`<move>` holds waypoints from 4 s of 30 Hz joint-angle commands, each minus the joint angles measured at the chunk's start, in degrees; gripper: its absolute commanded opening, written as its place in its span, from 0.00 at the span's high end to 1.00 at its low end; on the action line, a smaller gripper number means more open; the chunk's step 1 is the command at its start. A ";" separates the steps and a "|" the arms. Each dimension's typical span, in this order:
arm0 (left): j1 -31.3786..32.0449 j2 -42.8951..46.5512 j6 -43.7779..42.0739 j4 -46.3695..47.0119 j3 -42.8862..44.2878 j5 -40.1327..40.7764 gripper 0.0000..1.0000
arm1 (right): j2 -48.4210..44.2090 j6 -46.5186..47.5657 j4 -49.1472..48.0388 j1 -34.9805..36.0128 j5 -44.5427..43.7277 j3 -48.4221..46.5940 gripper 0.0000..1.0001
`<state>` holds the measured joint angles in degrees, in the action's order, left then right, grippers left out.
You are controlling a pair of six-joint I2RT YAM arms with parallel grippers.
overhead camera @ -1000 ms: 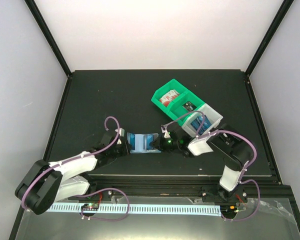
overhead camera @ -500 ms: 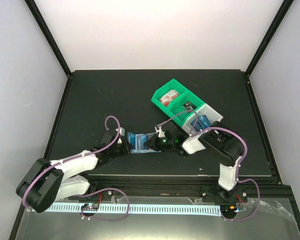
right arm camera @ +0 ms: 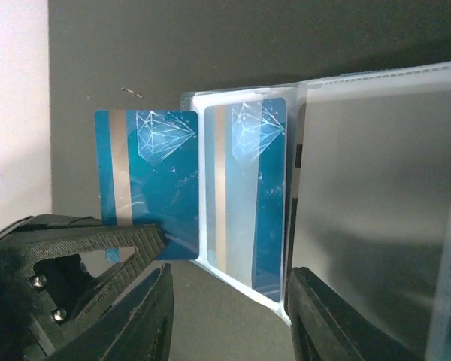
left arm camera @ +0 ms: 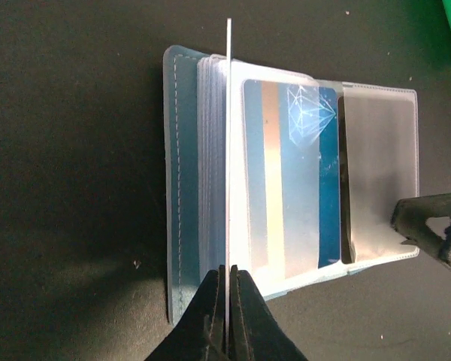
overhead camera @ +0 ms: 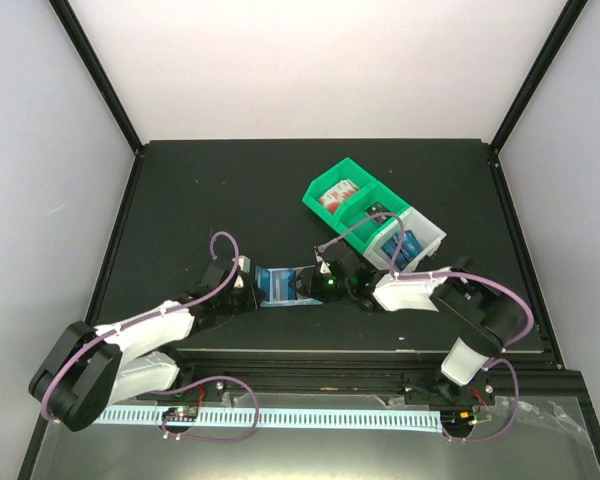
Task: Put the credit cards into the card holder
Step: Insert the credit card into the card holder, then turn over the card slot in the card holder.
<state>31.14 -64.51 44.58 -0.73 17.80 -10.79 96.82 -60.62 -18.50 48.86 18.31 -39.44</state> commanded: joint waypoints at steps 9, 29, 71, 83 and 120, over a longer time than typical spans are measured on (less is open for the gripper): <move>-0.29 7.12 -2.33 -12.49 3.49 1.82 0.98 | 0.59 10.09 24.66 4.55 -15.86 -11.74 0.65; -0.46 4.71 -2.57 -10.51 1.50 0.45 0.98 | 8.98 11.02 23.89 7.92 -12.68 -19.26 0.64; -0.60 9.62 -1.77 -9.31 1.55 -1.12 0.98 | 11.95 14.18 38.32 9.59 -23.15 -22.83 0.99; -0.71 12.93 -1.39 -10.71 0.22 -2.11 0.98 | 12.21 13.60 37.42 9.54 -22.57 -22.33 0.99; -1.76 7.63 -3.08 -1.06 -1.19 -14.21 0.98 | 7.42 13.17 33.23 9.15 -22.50 -18.61 0.96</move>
<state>29.80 -56.95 43.13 -6.31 16.73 -20.08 105.95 -47.03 13.80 58.08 -3.88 -59.70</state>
